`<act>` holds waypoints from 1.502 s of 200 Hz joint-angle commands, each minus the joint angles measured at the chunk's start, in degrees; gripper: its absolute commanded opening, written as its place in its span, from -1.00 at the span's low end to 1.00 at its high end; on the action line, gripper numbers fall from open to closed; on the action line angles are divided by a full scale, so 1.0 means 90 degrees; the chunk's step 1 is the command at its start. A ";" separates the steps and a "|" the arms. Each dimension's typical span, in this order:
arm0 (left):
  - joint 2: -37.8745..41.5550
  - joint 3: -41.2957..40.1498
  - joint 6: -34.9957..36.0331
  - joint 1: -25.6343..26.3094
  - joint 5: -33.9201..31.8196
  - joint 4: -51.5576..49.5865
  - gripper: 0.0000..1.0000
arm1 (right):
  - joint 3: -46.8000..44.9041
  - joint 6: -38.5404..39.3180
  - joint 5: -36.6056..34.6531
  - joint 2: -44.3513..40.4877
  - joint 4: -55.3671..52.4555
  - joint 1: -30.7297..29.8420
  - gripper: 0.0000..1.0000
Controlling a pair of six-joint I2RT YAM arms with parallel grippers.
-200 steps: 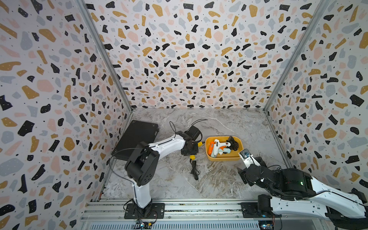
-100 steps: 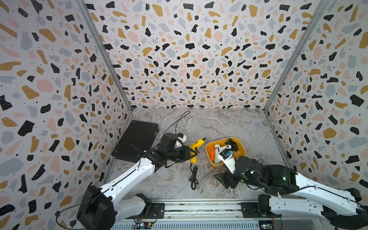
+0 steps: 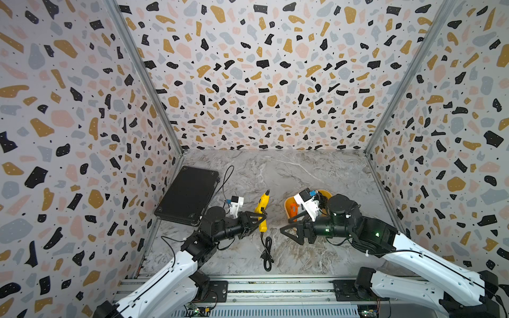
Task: Put the hot melt glue gun into the storage box
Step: Pick up the hot melt adhesive gun from the center of the board.
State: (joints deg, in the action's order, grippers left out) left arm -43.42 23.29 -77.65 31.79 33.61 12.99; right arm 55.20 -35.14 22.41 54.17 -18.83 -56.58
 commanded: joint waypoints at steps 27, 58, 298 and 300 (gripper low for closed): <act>0.0386 -0.0341 -0.1220 -0.0036 -0.0022 0.2111 -1.00 | -0.0266 -0.0904 0.0981 0.0079 0.1384 0.0458 0.53; 0.0662 -0.0420 -0.1387 -0.0036 0.0175 0.2155 -1.00 | -0.0469 -0.1455 0.1230 0.0184 0.2114 0.0798 0.53; -0.0583 0.0130 -0.1402 -0.0046 0.0015 0.3767 -0.97 | -0.0255 -0.2778 0.2920 0.1839 0.2933 0.0985 0.40; -0.0573 0.0123 -0.1409 -0.0046 0.0016 0.3763 -0.97 | -0.0255 -0.2789 0.2927 0.1841 0.2957 0.0991 0.40</act>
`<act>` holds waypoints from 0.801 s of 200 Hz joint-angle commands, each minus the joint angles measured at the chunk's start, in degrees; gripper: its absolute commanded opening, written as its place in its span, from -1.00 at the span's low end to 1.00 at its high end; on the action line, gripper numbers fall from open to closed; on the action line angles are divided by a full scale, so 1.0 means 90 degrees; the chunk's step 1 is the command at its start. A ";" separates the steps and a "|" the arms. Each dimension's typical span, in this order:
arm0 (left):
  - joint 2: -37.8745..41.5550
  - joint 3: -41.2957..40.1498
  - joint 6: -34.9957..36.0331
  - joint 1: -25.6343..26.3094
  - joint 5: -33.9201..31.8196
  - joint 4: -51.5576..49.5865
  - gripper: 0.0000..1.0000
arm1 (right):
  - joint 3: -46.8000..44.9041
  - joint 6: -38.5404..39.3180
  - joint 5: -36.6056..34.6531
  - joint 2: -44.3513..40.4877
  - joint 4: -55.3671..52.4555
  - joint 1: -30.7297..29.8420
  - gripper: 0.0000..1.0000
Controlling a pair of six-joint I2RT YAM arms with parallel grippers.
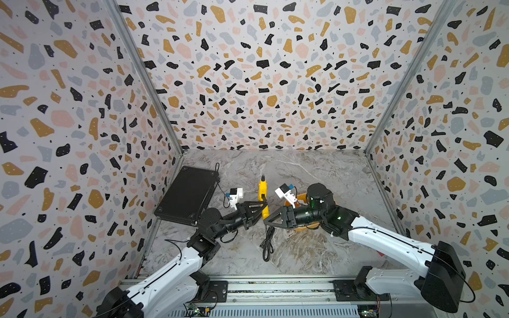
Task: Put the hot melt glue gun into the storage box
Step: Pick up the hot melt adhesive gun from the center of the board.
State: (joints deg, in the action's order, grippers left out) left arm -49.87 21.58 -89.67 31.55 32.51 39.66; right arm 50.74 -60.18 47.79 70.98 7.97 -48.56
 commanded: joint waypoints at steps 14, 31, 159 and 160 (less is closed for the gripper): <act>0.0223 0.0262 -0.0066 -0.0019 0.0140 0.0737 -0.97 | 0.0241 -0.0155 0.0148 0.0023 0.0238 0.0169 0.39; 0.0258 0.0164 -0.0066 -0.0019 0.0118 0.0745 -0.97 | 0.0287 -0.0368 0.0265 0.0171 0.0625 0.0200 0.35; -0.0275 0.0193 -0.0017 -0.0377 0.0734 0.1179 -0.98 | 0.0354 -0.1965 0.0812 0.0776 0.2611 0.0238 -0.53; -0.0272 0.0196 -0.0017 -0.0384 0.0743 0.1179 -0.98 | 0.0346 -0.1970 0.0813 0.0775 0.2611 0.0244 -0.54</act>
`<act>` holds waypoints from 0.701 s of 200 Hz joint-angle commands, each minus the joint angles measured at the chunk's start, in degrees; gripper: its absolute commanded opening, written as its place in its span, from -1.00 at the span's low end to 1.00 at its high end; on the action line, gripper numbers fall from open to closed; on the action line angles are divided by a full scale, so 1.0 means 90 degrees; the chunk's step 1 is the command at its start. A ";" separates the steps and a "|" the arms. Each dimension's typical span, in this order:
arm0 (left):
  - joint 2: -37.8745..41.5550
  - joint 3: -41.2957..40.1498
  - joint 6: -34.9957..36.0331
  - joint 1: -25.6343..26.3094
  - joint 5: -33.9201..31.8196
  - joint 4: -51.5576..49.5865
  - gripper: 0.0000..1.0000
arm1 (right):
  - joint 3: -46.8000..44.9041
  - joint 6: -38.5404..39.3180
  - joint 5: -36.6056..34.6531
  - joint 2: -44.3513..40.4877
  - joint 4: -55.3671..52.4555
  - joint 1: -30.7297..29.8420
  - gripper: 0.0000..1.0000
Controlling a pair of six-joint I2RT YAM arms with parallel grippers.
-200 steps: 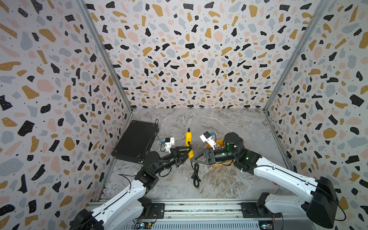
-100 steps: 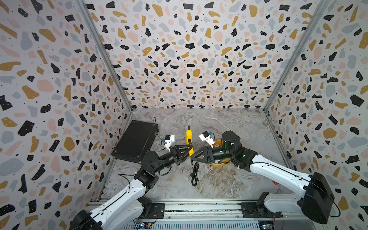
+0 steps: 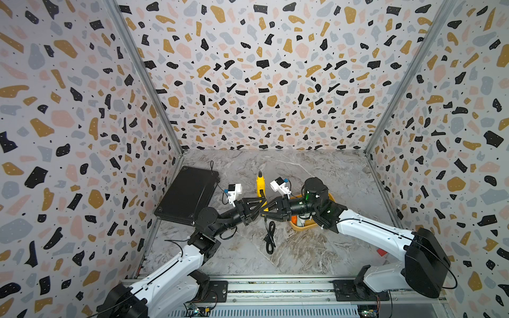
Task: Put the hot melt glue gun into the storage box
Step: Pick up the hot melt adhesive gun from the center of the board.
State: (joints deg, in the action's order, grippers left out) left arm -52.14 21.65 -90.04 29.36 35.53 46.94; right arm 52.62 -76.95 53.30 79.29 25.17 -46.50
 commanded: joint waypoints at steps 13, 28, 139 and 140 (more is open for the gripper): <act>-0.0032 0.0249 0.0024 -0.0177 0.0563 0.0329 -0.95 | 0.0101 -0.0113 0.0208 -0.0156 0.0657 0.0063 -0.72; -0.0003 0.0308 0.0068 -0.0188 0.0730 0.0179 -0.74 | 0.0112 -0.0099 0.0230 -0.0165 0.0559 0.0113 -0.86; 0.1675 0.0923 0.1765 -0.0297 0.0916 -0.4183 0.55 | 0.1911 0.4968 -0.0736 -0.0554 -0.6666 0.0152 -1.00; 0.1688 0.0934 0.1773 -0.0305 0.0916 -0.4221 0.55 | 0.1953 0.5006 -0.0795 -0.0556 -0.6758 0.0155 -1.00</act>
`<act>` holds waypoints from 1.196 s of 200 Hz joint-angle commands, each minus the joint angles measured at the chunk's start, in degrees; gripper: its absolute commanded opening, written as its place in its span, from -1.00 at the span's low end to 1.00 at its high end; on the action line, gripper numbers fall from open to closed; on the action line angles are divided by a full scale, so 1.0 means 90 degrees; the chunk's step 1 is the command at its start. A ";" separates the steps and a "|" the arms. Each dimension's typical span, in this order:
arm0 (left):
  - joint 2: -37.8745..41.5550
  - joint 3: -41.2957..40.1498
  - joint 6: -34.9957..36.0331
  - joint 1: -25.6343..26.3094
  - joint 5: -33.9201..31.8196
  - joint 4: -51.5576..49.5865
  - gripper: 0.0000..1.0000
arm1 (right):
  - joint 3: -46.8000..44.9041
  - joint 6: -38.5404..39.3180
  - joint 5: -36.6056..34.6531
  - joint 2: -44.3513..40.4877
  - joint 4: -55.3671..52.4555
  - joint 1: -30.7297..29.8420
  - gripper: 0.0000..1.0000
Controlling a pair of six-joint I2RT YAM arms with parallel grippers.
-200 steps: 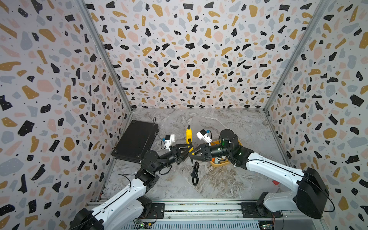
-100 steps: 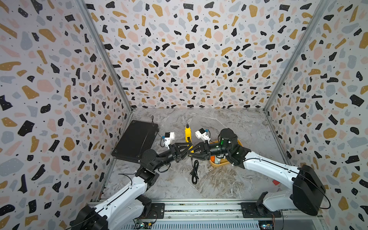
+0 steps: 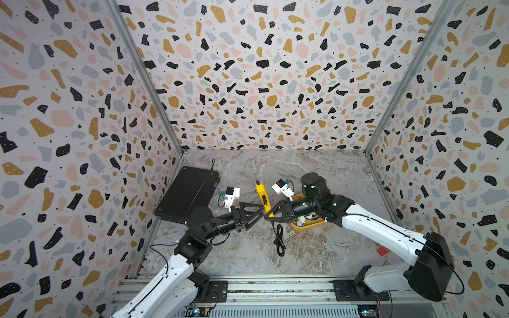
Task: Put the hot melt glue gun into the storage box
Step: Pick up the hot melt adhesive gun from the center of the board.
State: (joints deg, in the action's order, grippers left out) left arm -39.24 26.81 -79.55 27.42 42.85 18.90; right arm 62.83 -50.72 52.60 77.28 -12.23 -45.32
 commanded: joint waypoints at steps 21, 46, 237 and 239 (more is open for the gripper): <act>0.0433 0.0626 0.0899 -0.0256 0.0168 -0.1961 0.56 | 0.1420 0.3576 -0.2032 -0.0396 -0.4247 0.0026 -1.00; 0.0396 0.1041 0.1074 -0.0673 0.0310 -0.2946 0.52 | 0.1634 0.4905 -0.3598 -0.0808 -0.5082 0.0026 -1.00; -0.3072 0.4885 0.3830 0.0993 0.0577 -0.6841 0.30 | 0.0551 0.9217 -0.4256 -0.2095 -0.5199 0.0026 -1.00; -0.3071 0.4869 0.3790 0.1005 0.0585 -0.6779 0.31 | 0.0556 0.9219 -0.4253 -0.2088 -0.5195 0.0026 -1.00</act>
State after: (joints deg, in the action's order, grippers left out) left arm -67.31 71.79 -42.89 35.24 47.53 -49.23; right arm 67.75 30.35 12.19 58.39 -60.36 -45.10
